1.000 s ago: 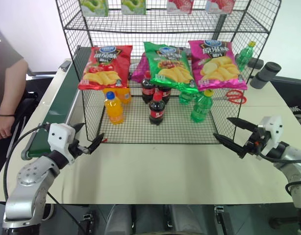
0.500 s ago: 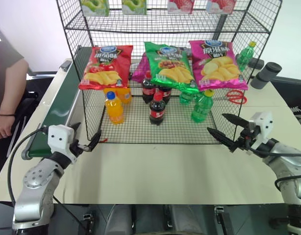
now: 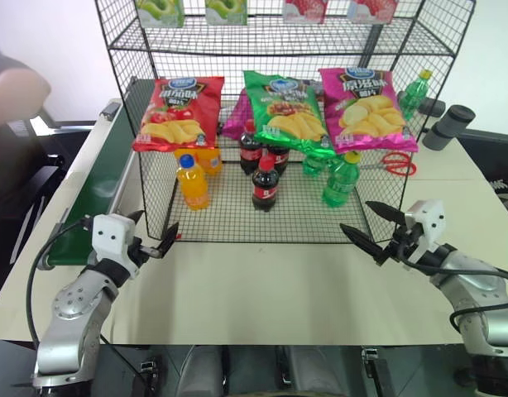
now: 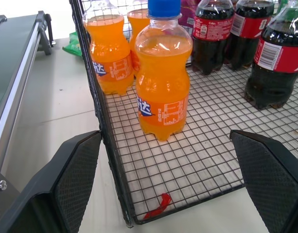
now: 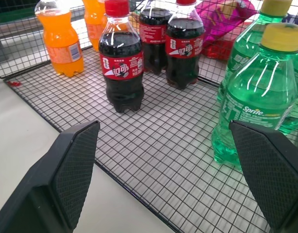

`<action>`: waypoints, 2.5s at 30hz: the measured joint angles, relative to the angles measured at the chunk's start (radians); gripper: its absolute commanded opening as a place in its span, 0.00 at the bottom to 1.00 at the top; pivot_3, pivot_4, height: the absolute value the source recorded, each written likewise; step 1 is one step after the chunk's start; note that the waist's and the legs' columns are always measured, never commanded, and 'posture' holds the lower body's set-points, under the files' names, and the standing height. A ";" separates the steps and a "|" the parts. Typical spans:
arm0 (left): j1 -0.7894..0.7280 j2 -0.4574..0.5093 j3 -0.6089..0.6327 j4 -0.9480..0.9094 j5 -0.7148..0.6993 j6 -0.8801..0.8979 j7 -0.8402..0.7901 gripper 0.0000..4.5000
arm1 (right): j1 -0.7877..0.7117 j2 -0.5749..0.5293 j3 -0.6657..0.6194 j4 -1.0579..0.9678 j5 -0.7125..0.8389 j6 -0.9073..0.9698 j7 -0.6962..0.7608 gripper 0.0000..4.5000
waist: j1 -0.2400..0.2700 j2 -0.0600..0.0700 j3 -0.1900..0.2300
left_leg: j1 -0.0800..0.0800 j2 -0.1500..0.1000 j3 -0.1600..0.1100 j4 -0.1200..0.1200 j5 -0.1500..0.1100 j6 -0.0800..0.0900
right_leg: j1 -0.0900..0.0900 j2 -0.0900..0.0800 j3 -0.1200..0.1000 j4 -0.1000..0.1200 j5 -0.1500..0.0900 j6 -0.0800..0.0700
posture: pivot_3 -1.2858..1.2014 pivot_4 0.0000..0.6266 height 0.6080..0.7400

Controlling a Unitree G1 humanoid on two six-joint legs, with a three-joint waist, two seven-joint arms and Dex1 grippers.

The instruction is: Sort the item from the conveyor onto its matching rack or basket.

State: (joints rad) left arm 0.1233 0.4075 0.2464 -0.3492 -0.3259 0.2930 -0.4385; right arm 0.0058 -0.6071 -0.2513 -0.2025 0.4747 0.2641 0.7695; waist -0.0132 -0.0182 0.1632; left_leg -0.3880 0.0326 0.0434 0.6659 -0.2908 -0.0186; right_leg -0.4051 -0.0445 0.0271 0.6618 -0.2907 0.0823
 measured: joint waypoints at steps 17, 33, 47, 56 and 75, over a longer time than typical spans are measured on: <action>0.010 -0.014 -0.005 0.000 0.010 -0.003 0.004 1.00 | -0.012 -0.002 0.000 0.007 0.020 0.045 0.040 0.98 | 0.000 0.000 0.000 | 0.000 0.000 0.000 0.000 0.000 0.000 | 0.000 0.000 0.000 0.000 0.000 0.000 | 0.52 0.24 0.95; 0.005 -0.013 -0.005 0.000 0.012 -0.005 -0.002 1.00 | -0.003 -0.001 0.000 0.007 0.018 0.031 0.040 0.98 | 0.001 0.000 0.000 | 0.000 0.000 0.000 0.000 0.000 0.000 | 0.000 0.000 0.000 0.000 0.000 0.000 | 0.52 0.24 0.95; -0.001 -0.010 -0.002 0.000 0.012 -0.005 0.000 1.00 | -0.025 -0.001 0.007 0.007 0.017 0.035 0.024 0.98 | 0.001 0.000 0.000 | 0.000 0.000 0.000 0.000 0.000 0.000 | 0.000 0.000 0.000 0.000 0.000 0.000 | 0.52 0.24 0.95; 0.004 -0.004 0.026 -0.008 0.008 -0.004 0.010 1.00 | -0.046 0.000 0.041 0.005 0.012 0.051 0.001 0.98 | 0.000 0.000 0.000 | 0.000 0.000 0.000 0.000 0.000 0.000 | 0.000 0.000 0.000 0.000 0.000 0.000 | 0.52 0.24 0.95; 0.061 0.000 0.132 -0.096 -0.090 0.052 0.077 1.00 | -0.090 0.003 0.070 0.033 -0.001 0.043 0.027 0.98 | 0.000 0.000 0.000 | 0.000 0.000 0.000 0.000 0.000 0.000 | 0.000 0.000 0.000 0.000 0.000 0.000 | 0.52 0.24 0.95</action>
State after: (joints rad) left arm 0.1844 0.4072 0.3784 -0.4451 -0.4161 0.3449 -0.3620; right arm -0.0847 -0.6038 -0.1812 -0.1693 0.4738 0.3066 0.7960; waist -0.0134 -0.0183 0.1632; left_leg -0.3881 0.0326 0.0431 0.6659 -0.2908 -0.0186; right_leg -0.4052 -0.0446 0.0269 0.6616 -0.2908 0.0822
